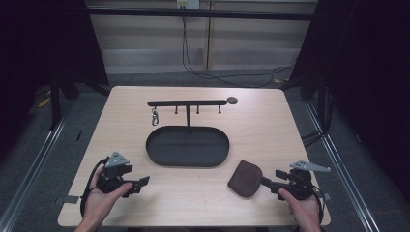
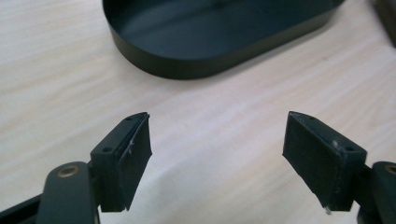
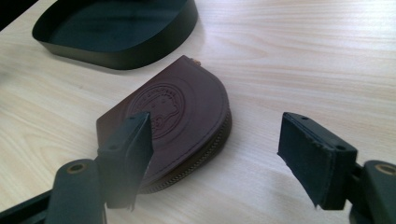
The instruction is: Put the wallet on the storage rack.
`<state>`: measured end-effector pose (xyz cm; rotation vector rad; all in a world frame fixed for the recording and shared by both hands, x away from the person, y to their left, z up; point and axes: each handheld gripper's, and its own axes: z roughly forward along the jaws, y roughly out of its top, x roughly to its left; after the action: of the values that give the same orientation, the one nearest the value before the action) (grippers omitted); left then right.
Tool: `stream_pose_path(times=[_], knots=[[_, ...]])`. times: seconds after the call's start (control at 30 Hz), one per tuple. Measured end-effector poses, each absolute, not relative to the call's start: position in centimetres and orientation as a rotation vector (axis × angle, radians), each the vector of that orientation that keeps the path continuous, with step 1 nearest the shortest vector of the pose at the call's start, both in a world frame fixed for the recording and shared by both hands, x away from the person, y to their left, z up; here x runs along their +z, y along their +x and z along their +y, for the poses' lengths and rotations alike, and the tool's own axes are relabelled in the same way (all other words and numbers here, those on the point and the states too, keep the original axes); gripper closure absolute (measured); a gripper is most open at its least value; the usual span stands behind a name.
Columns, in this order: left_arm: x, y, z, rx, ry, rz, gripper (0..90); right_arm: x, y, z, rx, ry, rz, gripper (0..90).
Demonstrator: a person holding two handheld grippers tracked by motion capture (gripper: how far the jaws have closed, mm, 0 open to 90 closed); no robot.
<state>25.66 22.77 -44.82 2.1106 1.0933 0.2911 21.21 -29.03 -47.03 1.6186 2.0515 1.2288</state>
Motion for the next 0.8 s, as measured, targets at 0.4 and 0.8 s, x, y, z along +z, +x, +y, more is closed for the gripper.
stream_pose_path(times=[0.4, 0.8], knots=[[-45.8, 21.8, 23.1, 0.276, 2.112, 1.043, 18.9, -45.0, 21.9, -28.5, 1.195, 1.574, 2.192, 31.5], [-46.3, 22.0, 23.4, 0.252, 2.083, 0.99, 17.7, -44.8, 25.9, -25.8, 0.953, 1.664, 2.487, 18.8]])
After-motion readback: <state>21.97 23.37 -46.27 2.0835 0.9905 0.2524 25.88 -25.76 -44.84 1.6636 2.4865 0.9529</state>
